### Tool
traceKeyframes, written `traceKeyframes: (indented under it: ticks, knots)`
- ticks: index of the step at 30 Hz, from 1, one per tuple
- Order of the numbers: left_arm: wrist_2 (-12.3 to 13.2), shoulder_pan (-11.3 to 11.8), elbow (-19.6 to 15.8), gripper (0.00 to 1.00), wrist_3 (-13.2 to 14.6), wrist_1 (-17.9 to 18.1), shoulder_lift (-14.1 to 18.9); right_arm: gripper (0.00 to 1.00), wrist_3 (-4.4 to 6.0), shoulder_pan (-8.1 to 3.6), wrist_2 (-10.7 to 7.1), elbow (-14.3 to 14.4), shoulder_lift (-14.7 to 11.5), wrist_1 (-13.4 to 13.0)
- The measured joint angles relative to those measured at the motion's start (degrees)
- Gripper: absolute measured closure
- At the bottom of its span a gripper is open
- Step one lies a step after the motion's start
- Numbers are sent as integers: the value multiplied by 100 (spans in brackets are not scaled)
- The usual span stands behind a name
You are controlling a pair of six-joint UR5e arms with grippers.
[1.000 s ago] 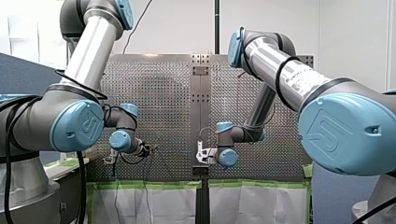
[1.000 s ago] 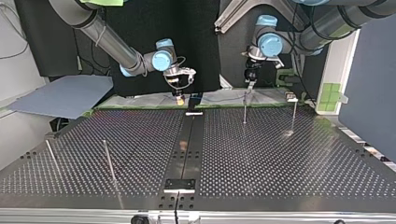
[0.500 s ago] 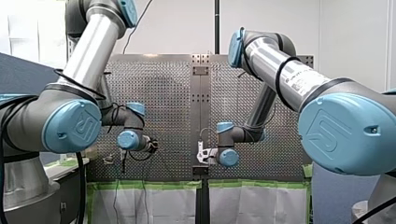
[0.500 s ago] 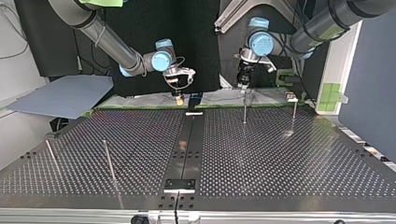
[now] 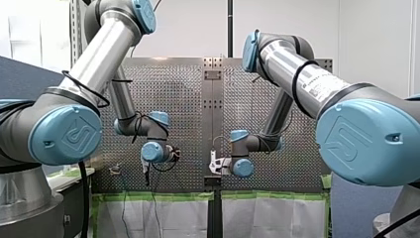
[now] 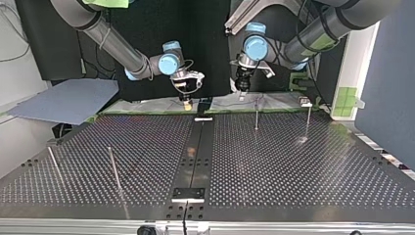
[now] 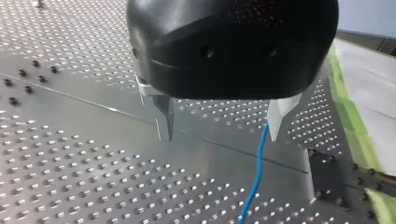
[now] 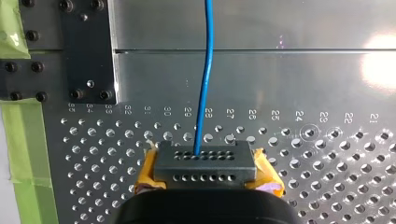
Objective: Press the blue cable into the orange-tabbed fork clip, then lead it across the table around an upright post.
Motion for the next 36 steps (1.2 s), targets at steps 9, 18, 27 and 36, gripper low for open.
traceKeyframes:
  ticks: [9,18,27,36]
  knots:
    - [-360,-205,278,0,11,-167,-388,100,-6,-1,-3,0,1,15]
    - [-629,-192,490,0,154,-182,-442,100,-9,0,-3,-1,1,21]
    - [-755,-149,810,0,515,-410,-456,100,-33,-1,-3,-1,3,26]
    - [-924,-72,1116,0,780,-655,-813,100,-35,-3,-3,-1,5,22]
